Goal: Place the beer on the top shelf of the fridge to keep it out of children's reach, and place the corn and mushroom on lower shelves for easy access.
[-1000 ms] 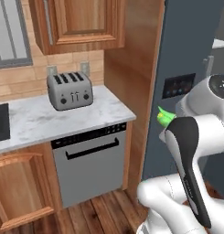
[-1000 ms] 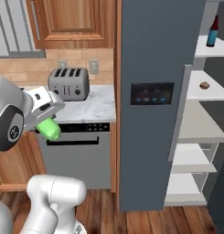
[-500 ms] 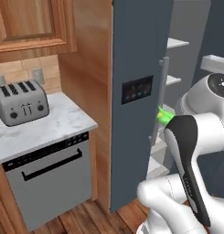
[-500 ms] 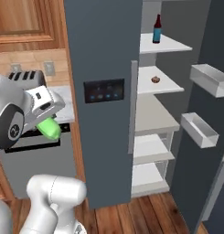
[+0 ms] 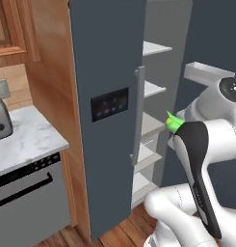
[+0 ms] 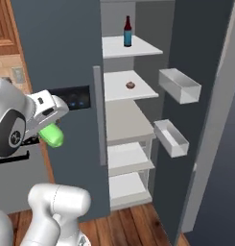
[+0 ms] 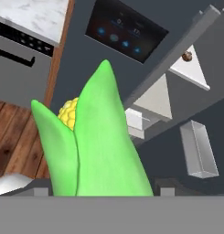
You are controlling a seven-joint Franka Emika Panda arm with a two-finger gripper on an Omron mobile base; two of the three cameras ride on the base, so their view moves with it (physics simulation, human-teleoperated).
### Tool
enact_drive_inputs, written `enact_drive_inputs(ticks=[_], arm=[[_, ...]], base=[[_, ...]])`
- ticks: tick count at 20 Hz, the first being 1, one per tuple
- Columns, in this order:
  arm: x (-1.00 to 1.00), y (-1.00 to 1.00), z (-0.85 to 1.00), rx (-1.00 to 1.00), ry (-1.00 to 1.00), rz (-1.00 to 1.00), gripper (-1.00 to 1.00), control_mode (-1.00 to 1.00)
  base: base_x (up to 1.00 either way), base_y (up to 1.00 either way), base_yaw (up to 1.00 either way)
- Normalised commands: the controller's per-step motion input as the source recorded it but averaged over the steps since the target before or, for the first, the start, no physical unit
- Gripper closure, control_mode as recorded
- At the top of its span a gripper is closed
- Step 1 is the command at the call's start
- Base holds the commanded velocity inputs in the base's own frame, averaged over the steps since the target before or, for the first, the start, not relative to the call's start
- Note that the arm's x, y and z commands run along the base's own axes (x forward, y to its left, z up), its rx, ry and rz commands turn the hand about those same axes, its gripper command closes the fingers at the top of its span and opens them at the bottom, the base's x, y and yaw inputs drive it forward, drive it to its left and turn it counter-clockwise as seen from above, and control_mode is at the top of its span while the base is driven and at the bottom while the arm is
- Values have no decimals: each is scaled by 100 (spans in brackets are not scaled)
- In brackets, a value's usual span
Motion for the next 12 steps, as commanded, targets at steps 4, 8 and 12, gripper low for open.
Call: enact_drive_inputs(ticks=[4, 8, 12], arm=[[0, 0, 0, 0, 0, 0, 100, 100], [0, 0, 0, 0, 0, 0, 100, 100], [0, 0, 0, 0, 0, 0, 100, 100]], base=[[51, -57, 0], [48, -49, 6], [49, -35, 12]])
